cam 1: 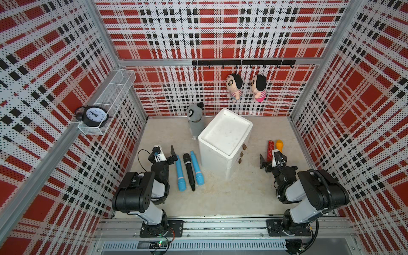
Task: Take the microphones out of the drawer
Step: Reset both arms
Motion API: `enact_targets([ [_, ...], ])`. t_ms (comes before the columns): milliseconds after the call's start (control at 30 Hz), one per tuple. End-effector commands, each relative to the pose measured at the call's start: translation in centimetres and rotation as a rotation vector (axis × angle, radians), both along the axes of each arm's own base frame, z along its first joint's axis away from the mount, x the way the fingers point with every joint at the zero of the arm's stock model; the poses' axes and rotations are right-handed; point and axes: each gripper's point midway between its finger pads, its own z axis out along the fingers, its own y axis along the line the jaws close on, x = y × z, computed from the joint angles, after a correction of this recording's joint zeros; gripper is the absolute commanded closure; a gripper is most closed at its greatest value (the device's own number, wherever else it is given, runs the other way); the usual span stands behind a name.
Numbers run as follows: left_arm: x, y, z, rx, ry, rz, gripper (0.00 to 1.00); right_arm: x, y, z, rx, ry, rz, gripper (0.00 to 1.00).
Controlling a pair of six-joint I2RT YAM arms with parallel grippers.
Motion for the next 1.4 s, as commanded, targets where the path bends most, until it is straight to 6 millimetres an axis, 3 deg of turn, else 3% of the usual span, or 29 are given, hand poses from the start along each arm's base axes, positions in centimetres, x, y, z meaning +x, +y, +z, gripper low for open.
enact_targets([
  [0, 0.3, 0.0, 0.6, 0.009, -0.012, 0.006, 0.02, 1.0, -1.3, 1.8, -0.004, -0.055, -0.069, 0.0],
  [133, 0.3, 0.0, 0.6, 0.01, -0.011, 0.006, 0.02, 3.2, -7.4, 0.5, 0.104, 0.055, -0.449, 0.0],
  [200, 0.3, 0.0, 0.6, 0.009, -0.011, 0.005, 0.02, 2.6, -7.4, 0.7, 0.111, 0.036, -0.441, 0.0],
  [333, 0.3, 0.0, 0.6, 0.009, -0.011, 0.004, 0.02, 3.3, -6.6, 0.5, 0.089, 0.053, -0.397, 0.0],
  [1367, 0.5, -0.1, 0.5, 0.018, -0.003, 0.011, 0.02, 3.4, -6.5, 0.6, 0.088, 0.053, -0.389, 0.0],
])
